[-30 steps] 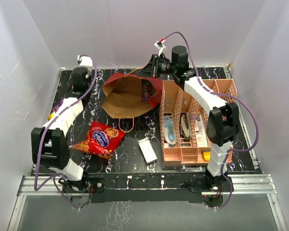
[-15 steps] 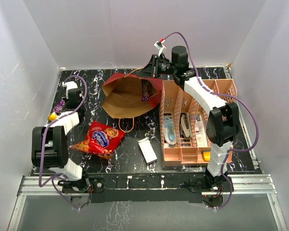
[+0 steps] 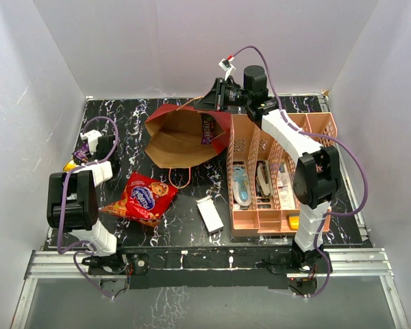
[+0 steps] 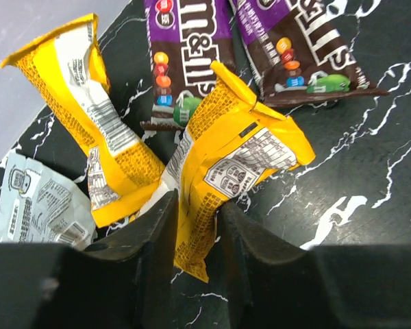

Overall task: Take the snacks out of the paper bag
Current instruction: Place the snack at the center of the board, then take out the snack from the paper bag.

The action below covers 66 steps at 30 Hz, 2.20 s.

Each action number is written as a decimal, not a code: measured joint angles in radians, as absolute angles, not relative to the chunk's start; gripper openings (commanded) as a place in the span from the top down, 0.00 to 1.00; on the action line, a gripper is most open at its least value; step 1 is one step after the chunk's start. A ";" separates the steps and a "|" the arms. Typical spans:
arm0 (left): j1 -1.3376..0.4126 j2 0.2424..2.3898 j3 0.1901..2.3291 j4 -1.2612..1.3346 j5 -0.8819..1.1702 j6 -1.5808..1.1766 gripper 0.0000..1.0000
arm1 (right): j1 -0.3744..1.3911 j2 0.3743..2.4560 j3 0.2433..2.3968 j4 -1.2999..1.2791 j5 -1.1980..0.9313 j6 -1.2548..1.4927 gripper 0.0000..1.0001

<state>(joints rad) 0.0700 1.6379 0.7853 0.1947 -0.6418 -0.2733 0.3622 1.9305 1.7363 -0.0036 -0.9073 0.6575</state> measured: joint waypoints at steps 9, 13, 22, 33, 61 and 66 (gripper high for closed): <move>0.070 1.546 0.825 0.007 -0.588 -0.468 0.38 | 0.380 1.930 1.739 -0.005 -0.905 0.661 0.92; 0.065 1.447 0.950 -0.113 -0.474 -0.515 0.38 | 0.385 1.930 1.747 -0.023 -0.903 0.659 0.92; 0.017 1.316 1.224 -0.204 0.012 -0.455 0.41 | 0.391 1.930 1.761 -0.073 -0.897 0.626 0.92; -0.162 1.037 0.900 -0.076 0.463 -0.448 0.40 | 0.392 1.931 1.775 -0.104 -0.912 0.591 0.92; -0.622 1.731 0.593 1.035 -0.067 -0.389 0.78 | 0.415 1.930 1.774 -0.044 -0.908 0.640 0.92; -0.624 1.885 0.664 1.090 -0.165 -0.321 0.78 | 0.423 1.930 1.774 -0.042 -0.907 0.646 0.92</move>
